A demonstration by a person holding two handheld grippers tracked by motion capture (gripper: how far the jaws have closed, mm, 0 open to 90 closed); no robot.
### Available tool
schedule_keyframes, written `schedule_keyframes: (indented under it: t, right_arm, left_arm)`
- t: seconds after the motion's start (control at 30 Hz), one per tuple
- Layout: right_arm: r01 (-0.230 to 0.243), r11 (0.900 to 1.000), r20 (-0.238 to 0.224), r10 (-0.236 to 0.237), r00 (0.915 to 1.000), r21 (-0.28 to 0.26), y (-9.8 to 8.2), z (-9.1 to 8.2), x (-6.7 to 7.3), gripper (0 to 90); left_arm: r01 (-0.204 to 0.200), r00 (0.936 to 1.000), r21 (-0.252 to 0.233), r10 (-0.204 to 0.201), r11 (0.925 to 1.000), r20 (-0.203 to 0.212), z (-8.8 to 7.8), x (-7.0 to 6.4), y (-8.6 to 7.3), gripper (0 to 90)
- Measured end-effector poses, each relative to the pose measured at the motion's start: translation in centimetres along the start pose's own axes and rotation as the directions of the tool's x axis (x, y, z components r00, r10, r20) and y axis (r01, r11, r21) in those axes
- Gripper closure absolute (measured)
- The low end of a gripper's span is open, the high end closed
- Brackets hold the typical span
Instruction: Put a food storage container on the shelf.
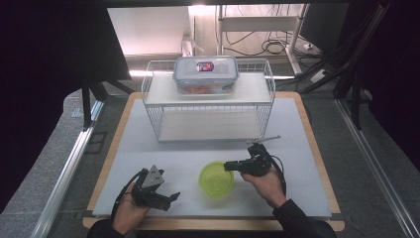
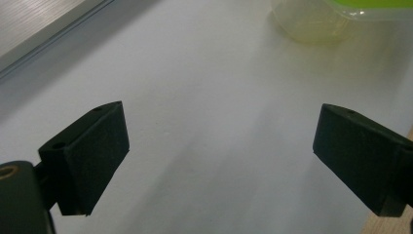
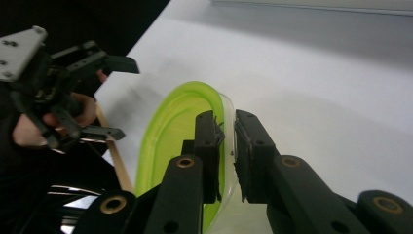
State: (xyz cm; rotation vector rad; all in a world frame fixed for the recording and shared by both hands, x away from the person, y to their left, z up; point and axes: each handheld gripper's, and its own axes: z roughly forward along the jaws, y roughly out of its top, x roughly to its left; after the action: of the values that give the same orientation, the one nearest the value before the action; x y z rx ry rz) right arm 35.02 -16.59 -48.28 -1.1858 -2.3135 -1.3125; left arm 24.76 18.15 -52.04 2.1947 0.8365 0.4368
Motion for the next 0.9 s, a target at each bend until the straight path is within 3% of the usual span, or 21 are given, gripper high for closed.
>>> schedule_keyframes:
  t: [0.13, 0.3, 0.4, 0.63, 0.9]
  right_arm:
    - [-0.002, 1.000, 0.072, 0.000, 0.9974, 0.019, -0.4, 0.0, -0.7, 77.4]
    - [-0.001, 1.000, 0.120, -0.002, 0.9928, 0.026, -0.8, -0.3, -1.1, 67.2]
    - [0.000, 1.000, 0.140, -0.004, 0.9902, 0.027, -1.1, -0.6, -0.8, 66.2]
    - [-0.095, 0.995, 0.109, 0.093, 0.9896, 0.009, -2.0, -1.2, -0.9, 77.0]
    - [-0.090, 0.996, 0.034, 0.090, 0.9953, -0.007, -1.5, -0.8, -0.5, 81.2]
  left_arm:
    - [0.000, 1.0000, -0.001, 0.000, 1.0000, 0.001, 0.0, 0.0, 0.0, 6.1]
    - [0.000, 1.0000, 0.001, 0.000, 1.0000, 0.001, 0.0, 0.0, 0.0, 6.1]
    - [-0.002, 1.0000, 0.003, 0.002, 1.0000, 0.001, 0.1, 0.0, 0.0, 6.1]
    - [-0.003, 1.0000, 0.004, 0.003, 1.0000, 0.001, 0.1, -0.1, 0.0, 6.1]
    - [-0.003, 1.0000, 0.003, 0.003, 1.0000, 0.002, 0.0, 0.0, 0.0, 6.1]
